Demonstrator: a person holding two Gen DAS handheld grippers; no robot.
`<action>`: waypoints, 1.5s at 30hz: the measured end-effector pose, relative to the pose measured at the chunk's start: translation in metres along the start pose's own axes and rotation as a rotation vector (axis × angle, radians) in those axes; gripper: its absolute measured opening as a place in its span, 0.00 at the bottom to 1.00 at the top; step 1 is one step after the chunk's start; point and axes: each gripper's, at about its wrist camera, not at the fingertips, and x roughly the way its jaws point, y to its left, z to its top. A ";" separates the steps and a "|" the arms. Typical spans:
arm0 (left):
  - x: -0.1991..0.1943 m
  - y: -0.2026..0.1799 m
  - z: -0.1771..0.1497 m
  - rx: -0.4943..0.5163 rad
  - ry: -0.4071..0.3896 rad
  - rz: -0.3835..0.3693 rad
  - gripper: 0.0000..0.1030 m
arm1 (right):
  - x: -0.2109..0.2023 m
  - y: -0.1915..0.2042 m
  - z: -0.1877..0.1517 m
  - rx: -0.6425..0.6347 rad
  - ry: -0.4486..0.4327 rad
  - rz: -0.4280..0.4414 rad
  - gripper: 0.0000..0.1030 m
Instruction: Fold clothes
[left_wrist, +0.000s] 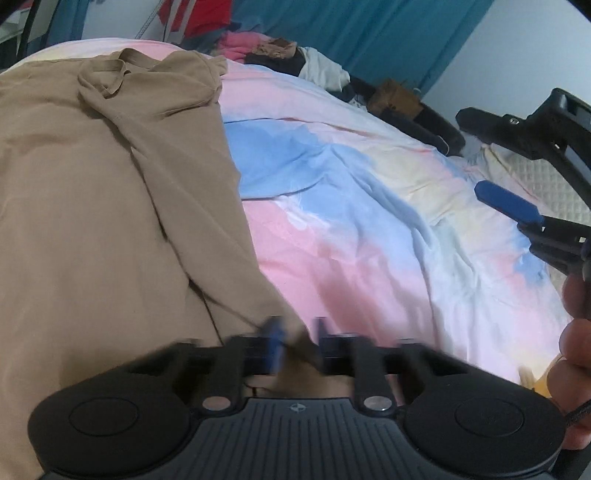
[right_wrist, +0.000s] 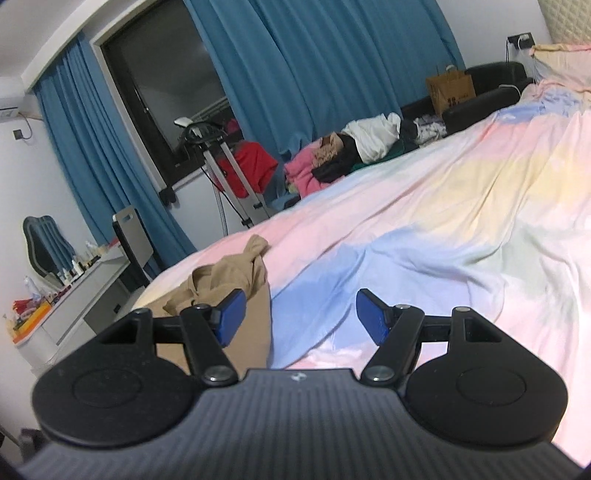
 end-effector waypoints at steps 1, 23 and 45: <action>-0.002 0.006 0.001 -0.028 0.002 -0.009 0.02 | 0.001 0.000 -0.001 0.002 0.006 -0.001 0.67; -0.082 0.126 0.008 -0.285 0.130 0.019 0.00 | 0.027 0.011 -0.019 -0.024 0.162 -0.013 0.67; -0.074 0.093 -0.039 -0.243 0.248 -0.118 0.28 | 0.044 0.026 -0.036 -0.060 0.279 0.026 0.67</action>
